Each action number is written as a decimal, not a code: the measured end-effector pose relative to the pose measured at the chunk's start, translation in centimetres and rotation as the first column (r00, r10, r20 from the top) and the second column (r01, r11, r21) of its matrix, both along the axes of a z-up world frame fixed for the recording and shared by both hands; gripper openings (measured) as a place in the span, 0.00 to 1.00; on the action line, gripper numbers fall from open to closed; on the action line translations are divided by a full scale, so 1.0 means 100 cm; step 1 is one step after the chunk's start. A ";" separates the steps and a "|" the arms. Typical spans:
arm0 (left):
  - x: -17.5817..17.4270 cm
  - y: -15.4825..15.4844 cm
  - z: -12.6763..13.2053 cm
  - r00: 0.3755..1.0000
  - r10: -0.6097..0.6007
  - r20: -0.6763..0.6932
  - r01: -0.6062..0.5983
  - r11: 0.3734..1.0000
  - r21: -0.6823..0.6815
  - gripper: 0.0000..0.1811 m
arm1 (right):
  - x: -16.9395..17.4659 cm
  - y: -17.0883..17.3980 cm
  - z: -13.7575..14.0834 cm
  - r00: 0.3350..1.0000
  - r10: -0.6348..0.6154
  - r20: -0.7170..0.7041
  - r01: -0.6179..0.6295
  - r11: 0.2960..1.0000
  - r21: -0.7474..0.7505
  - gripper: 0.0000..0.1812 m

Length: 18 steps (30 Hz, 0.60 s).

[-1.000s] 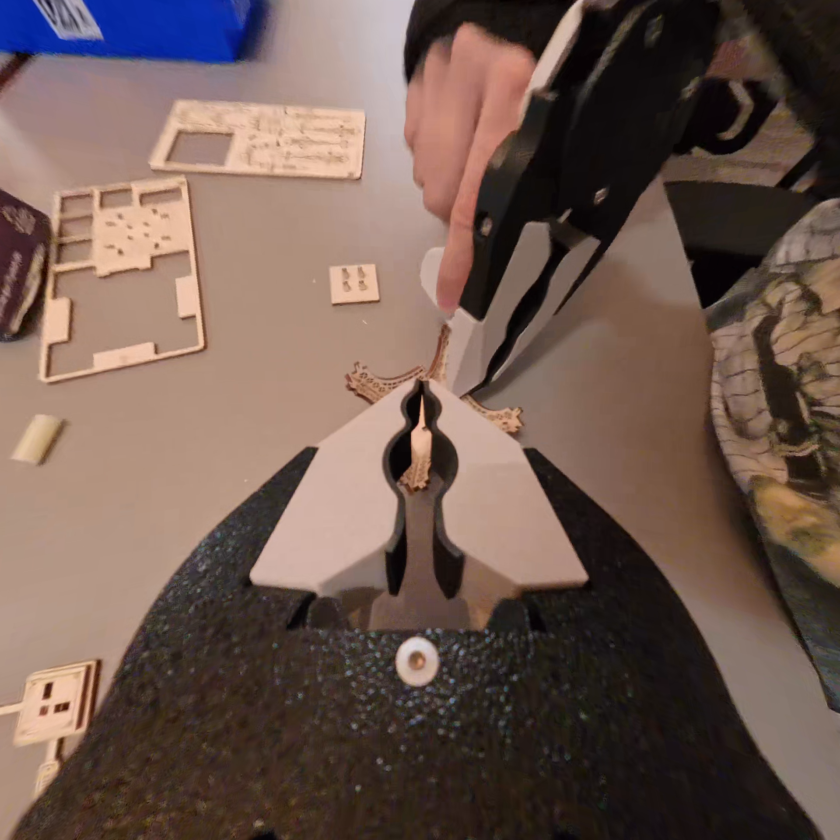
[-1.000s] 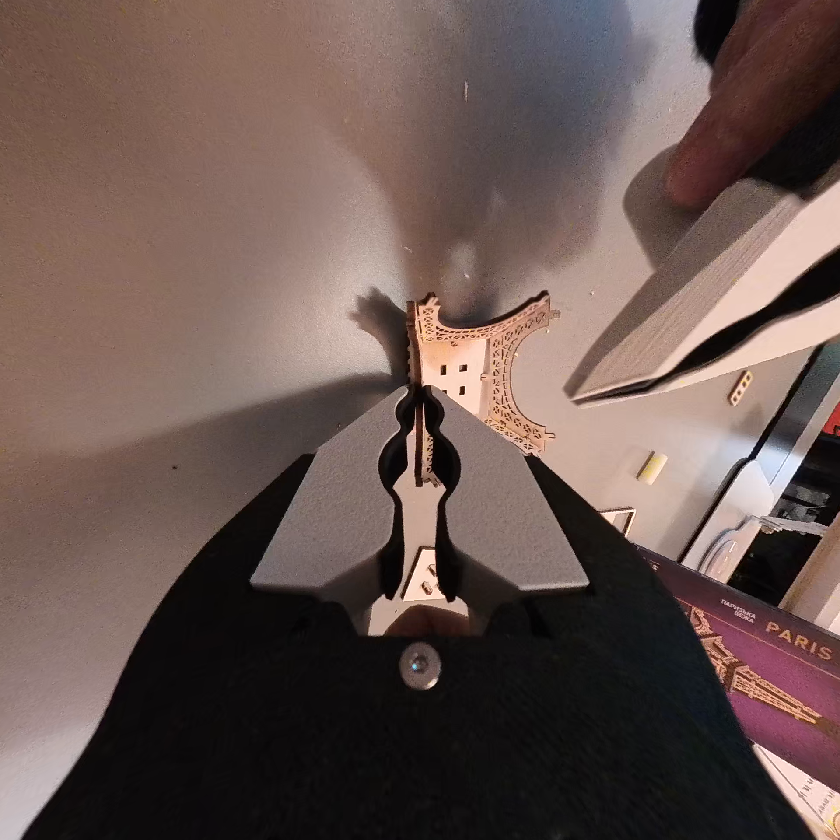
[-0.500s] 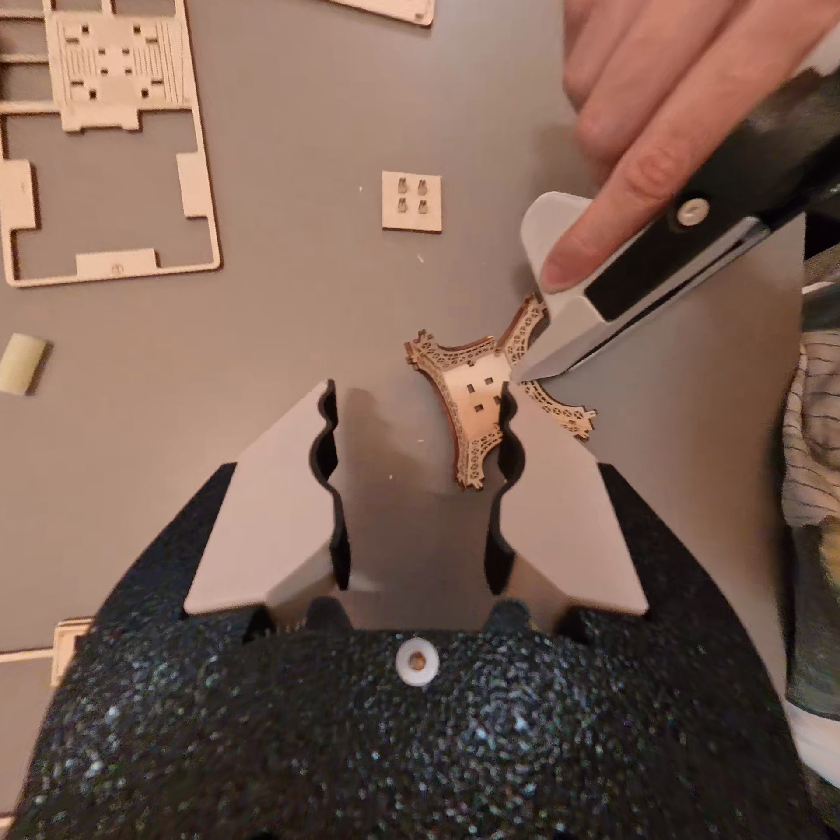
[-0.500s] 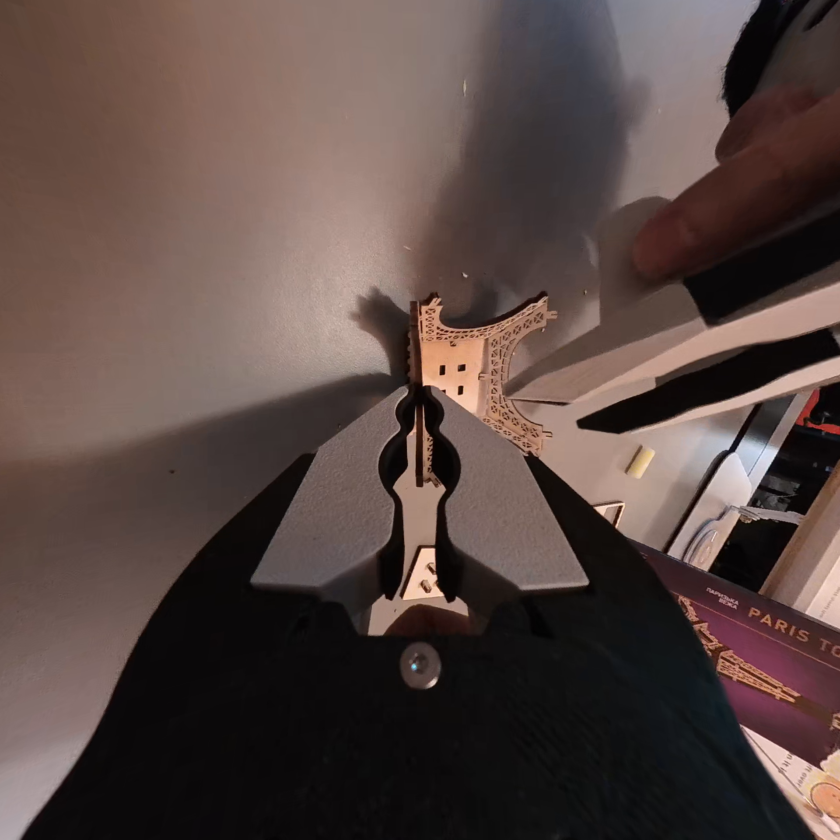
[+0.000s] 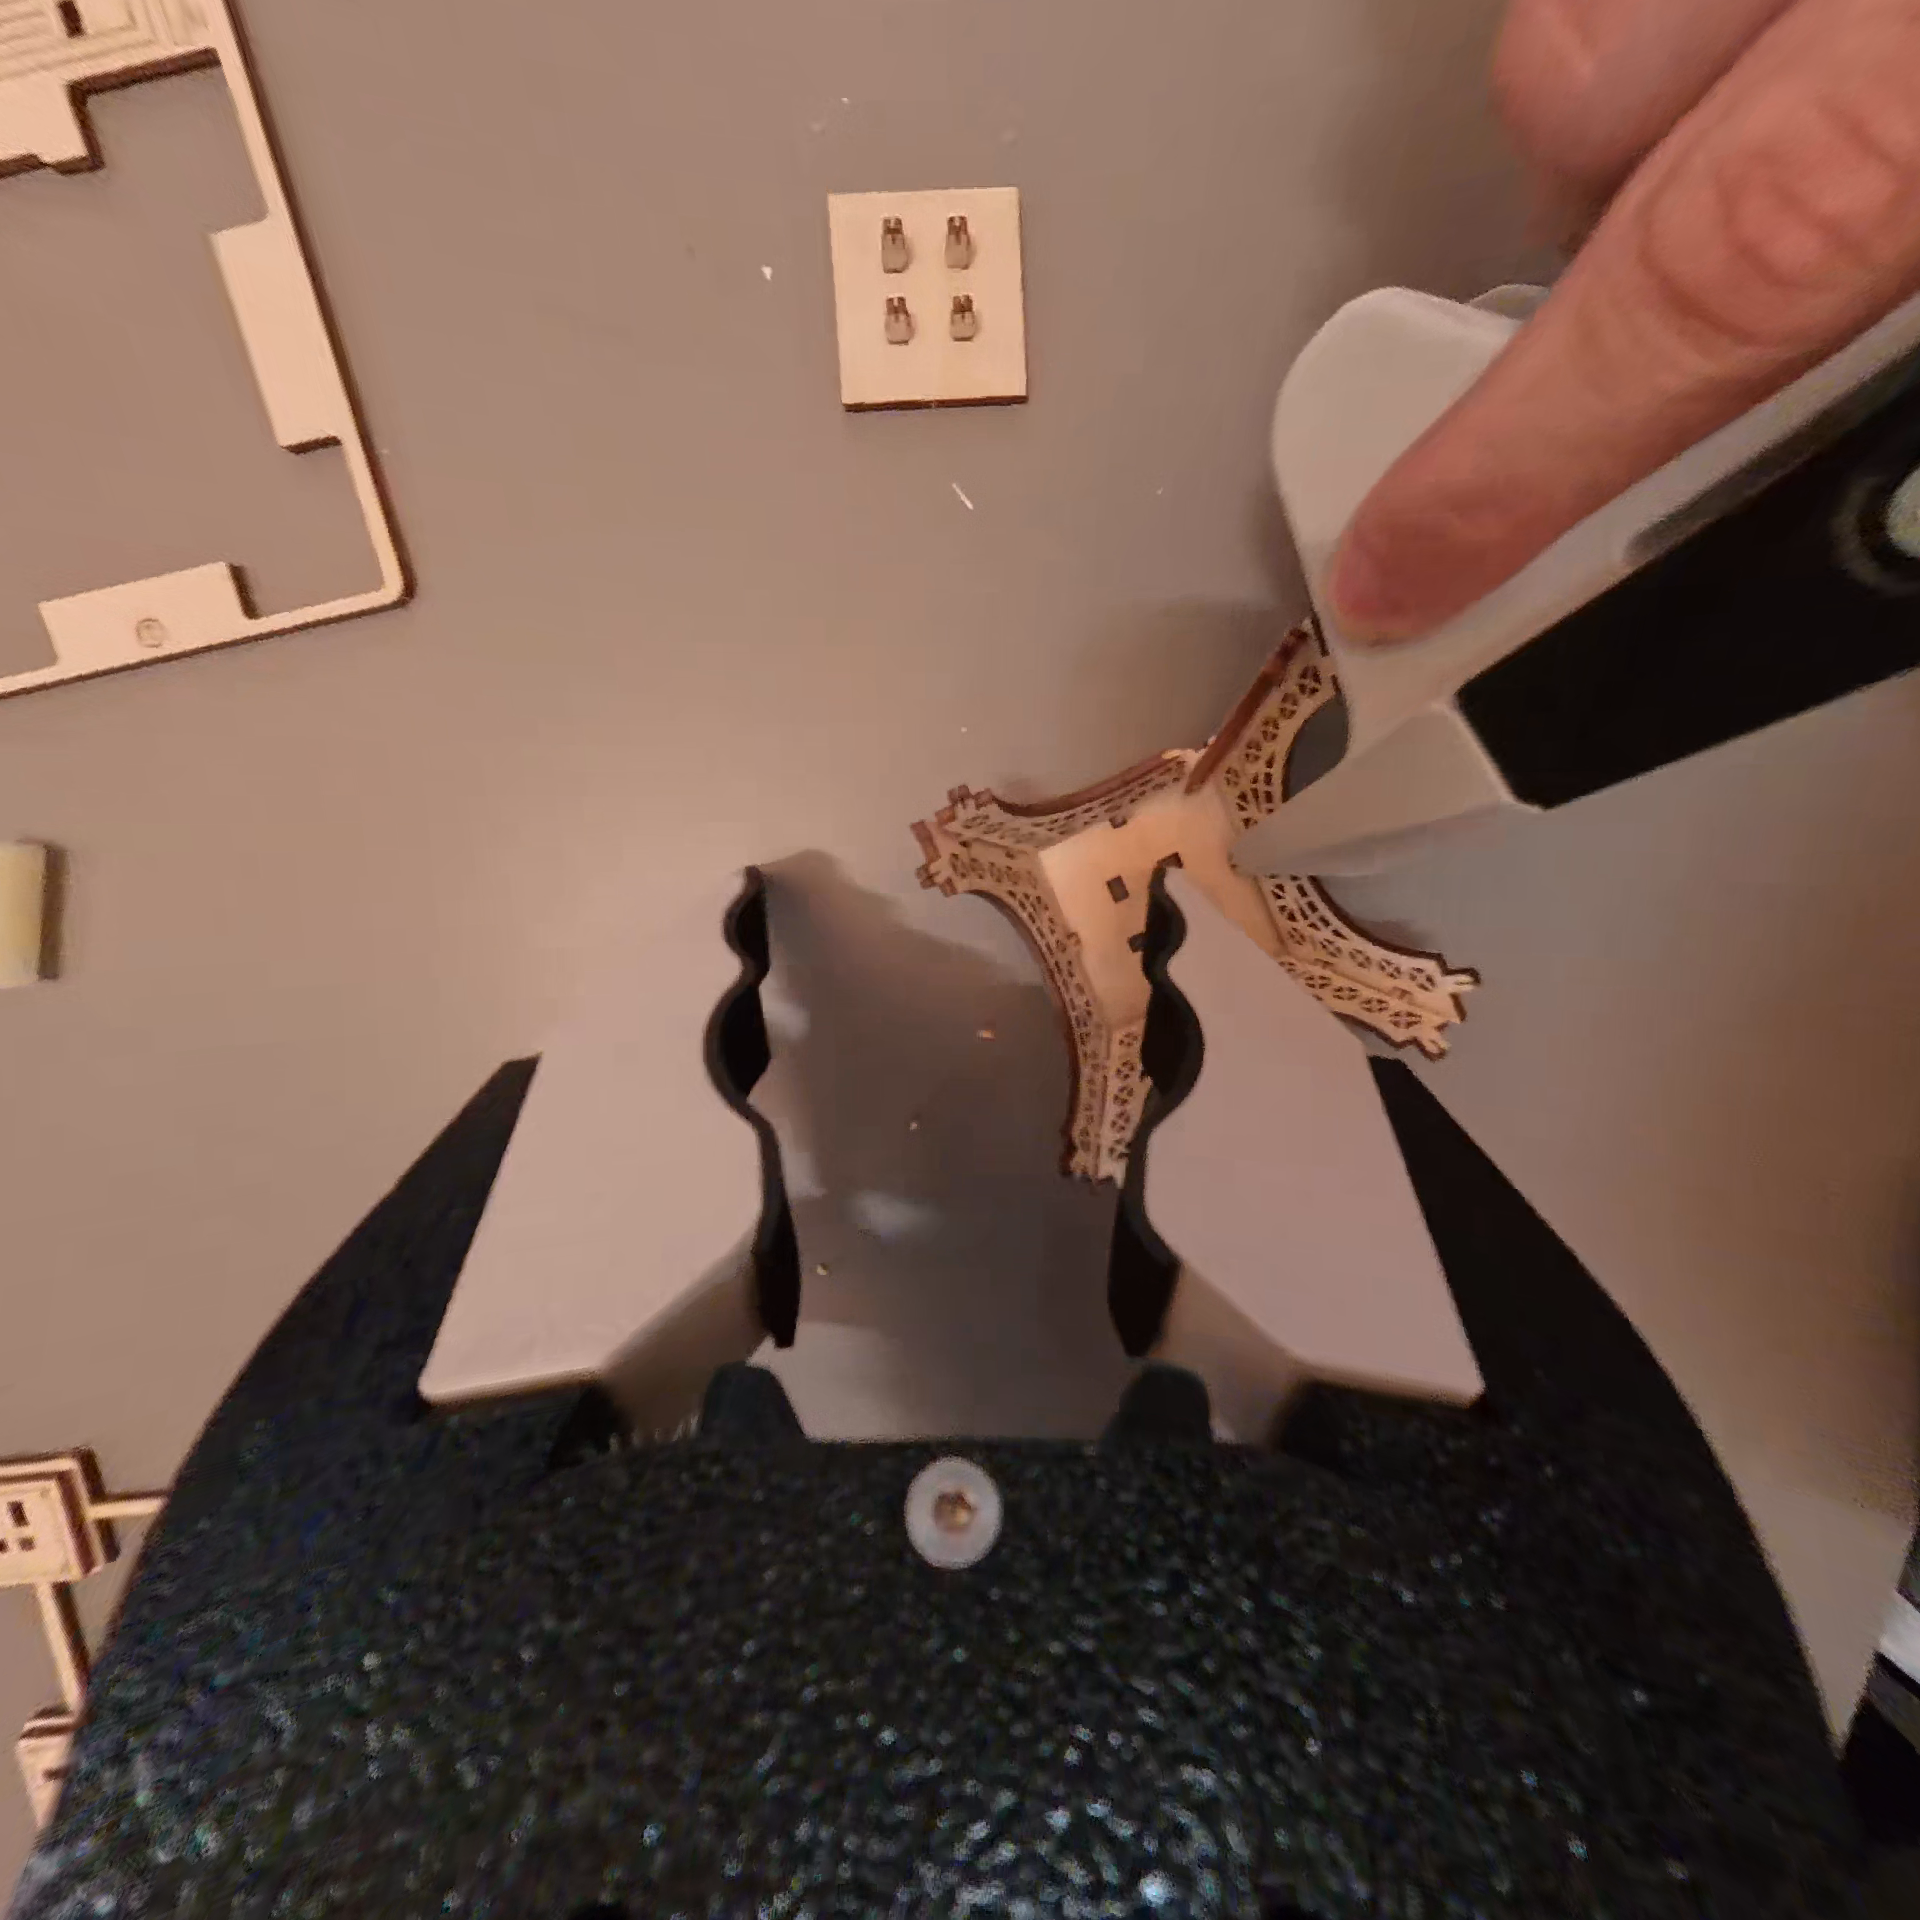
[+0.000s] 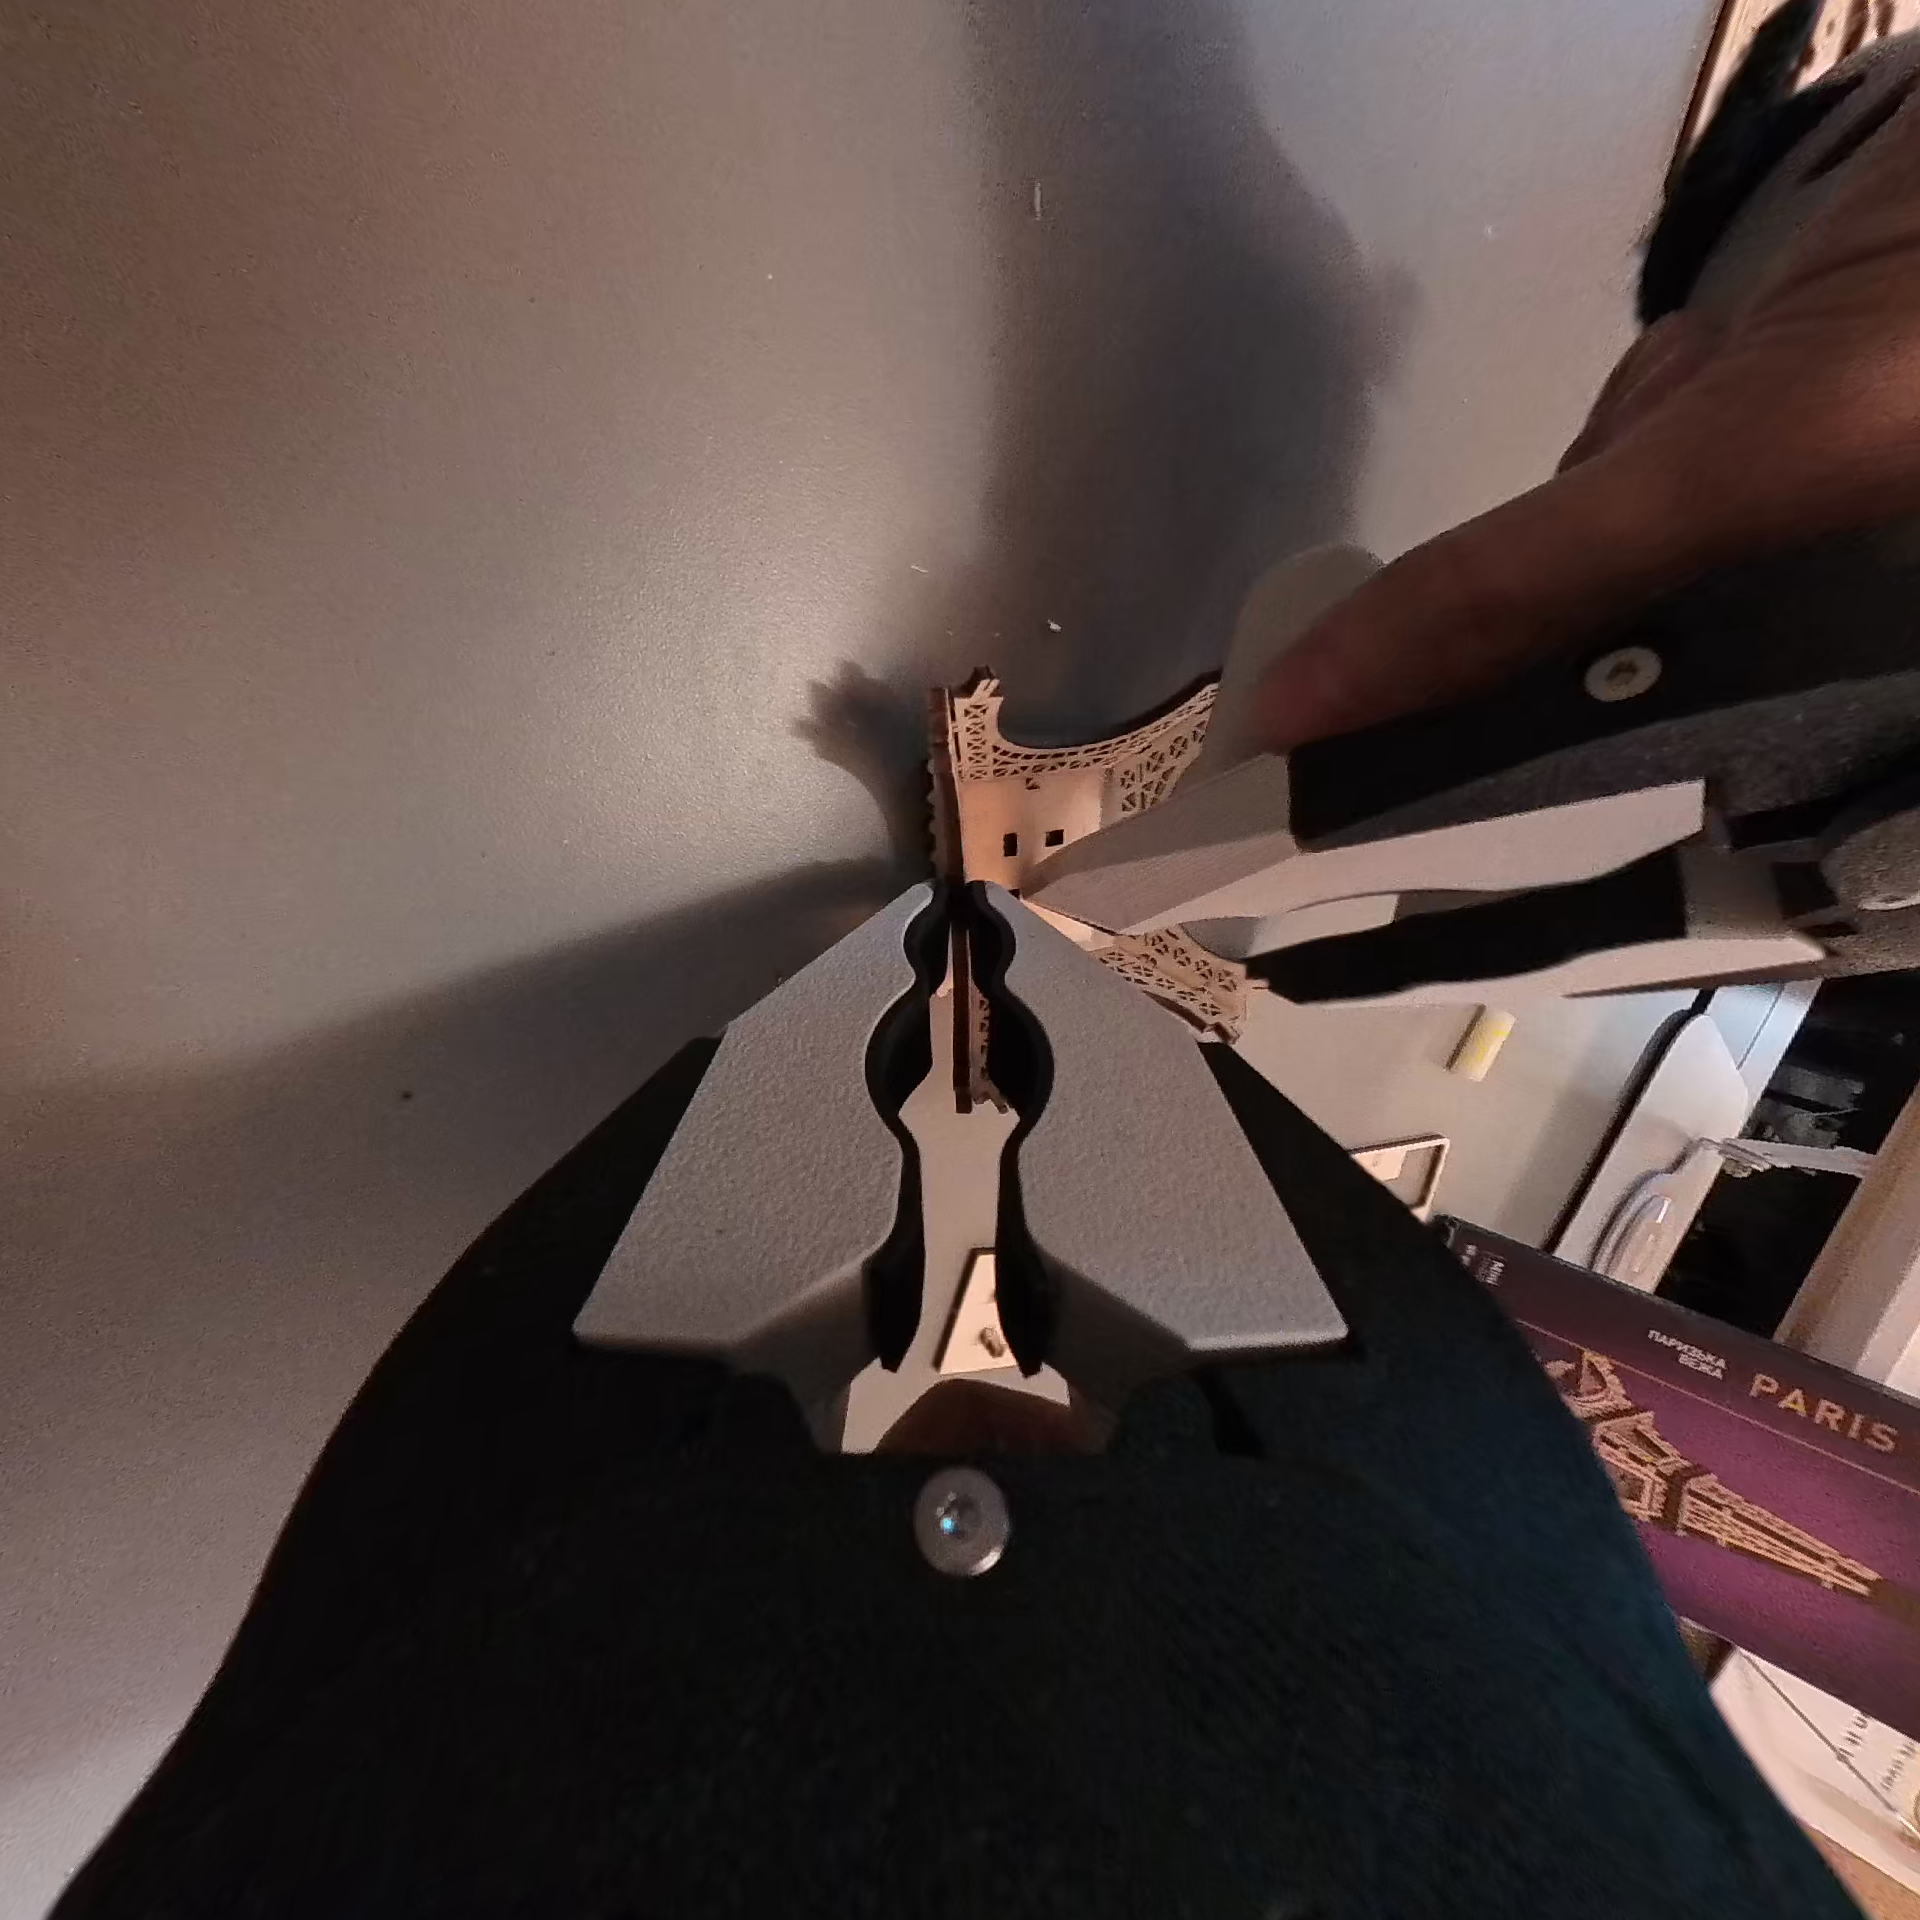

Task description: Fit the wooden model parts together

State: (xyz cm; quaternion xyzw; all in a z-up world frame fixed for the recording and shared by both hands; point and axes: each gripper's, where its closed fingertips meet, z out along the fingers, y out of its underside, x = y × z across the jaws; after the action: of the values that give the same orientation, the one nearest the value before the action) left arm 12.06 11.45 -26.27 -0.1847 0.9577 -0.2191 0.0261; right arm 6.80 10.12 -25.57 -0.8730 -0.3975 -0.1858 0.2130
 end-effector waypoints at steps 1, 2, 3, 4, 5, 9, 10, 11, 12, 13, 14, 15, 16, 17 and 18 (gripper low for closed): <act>-0.001 0.000 0.000 1.000 0.003 -0.006 -0.003 1.000 0.004 0.39 | 0.000 0.000 0.000 1.000 -0.006 -0.010 0.006 1.000 -0.004 0.00; -0.002 0.000 0.000 1.000 0.007 -0.010 -0.007 1.000 0.003 0.38 | 0.000 0.000 0.000 1.000 -0.013 -0.023 0.013 1.000 -0.012 0.00; -0.002 0.000 0.000 1.000 0.012 -0.010 -0.012 1.000 0.001 0.38 | 0.000 0.000 0.000 0.999 -0.018 -0.032 0.017 1.000 -0.023 0.00; -0.001 0.000 0.000 1.000 0.019 -0.010 -0.019 1.000 -0.003 0.37 | 0.000 0.000 0.000 0.999 -0.018 -0.036 0.017 0.999 -0.036 0.00; -0.001 0.000 -0.001 1.000 0.022 -0.008 -0.022 1.000 -0.008 0.37 | 0.000 0.000 -0.001 0.999 -0.014 -0.037 0.012 0.999 -0.051 0.00; -0.001 0.000 -0.001 1.000 0.031 -0.002 -0.031 0.999 -0.025 0.37 | -0.001 -0.001 -0.001 0.999 -0.001 -0.045 -0.005 0.992 -0.127 0.00; -0.001 0.000 -0.001 1.000 0.031 -0.001 -0.031 0.999 -0.027 0.37 | -0.001 -0.001 -0.001 0.999 -0.003 -0.049 -0.004 0.989 -0.144 0.00; -0.001 0.000 -0.001 1.000 0.028 0.001 -0.028 0.999 -0.030 0.37 | -0.001 -0.001 -0.001 0.999 -0.003 -0.050 -0.005 0.987 -0.159 0.00; 0.000 0.000 -0.001 1.000 0.026 0.002 -0.026 0.999 -0.035 0.38 | -0.001 -0.001 -0.002 0.999 0.000 -0.049 -0.009 0.985 -0.170 0.00; 0.000 -0.001 -0.001 1.000 0.024 0.003 -0.024 0.999 -0.038 0.38 | -0.001 -0.002 -0.002 0.999 0.005 -0.050 -0.014 0.983 -0.181 0.00; 0.000 -0.001 -0.001 1.000 0.022 0.004 -0.022 0.999 -0.039 0.38 | -0.001 -0.002 -0.002 0.999 0.009 -0.051 -0.019 0.981 -0.191 0.00; 0.000 -0.001 -0.001 1.000 0.020 0.004 -0.020 0.999 -0.042 0.38 | -0.001 -0.002 -0.002 0.999 0.010 -0.051 -0.021 0.979 -0.204 0.00; 0.001 -0.001 -0.001 1.000 0.015 0.005 -0.014 0.999 -0.044 0.38 | -0.001 -0.002 -0.002 0.999 0.012 -0.053 -0.024 0.976 -0.218 0.00; 0.001 -0.001 -0.001 1.000 0.012 0.005 -0.012 0.999 -0.045 0.38 | -0.001 -0.002 -0.002 0.998 0.013 -0.058 -0.026 0.972 -0.232 0.01; 0.001 -0.001 -0.001 1.000 0.008 0.005 -0.008 0.999 -0.044 0.38 | -0.001 -0.003 -0.002 0.998 0.010 -0.061 -0.025 0.969 -0.246 0.01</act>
State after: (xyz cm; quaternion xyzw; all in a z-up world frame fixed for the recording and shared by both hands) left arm 12.17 11.34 -26.37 -0.1885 0.9519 -0.2404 0.0254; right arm 6.72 9.87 -25.81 -0.8942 -0.4188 -0.1070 0.1164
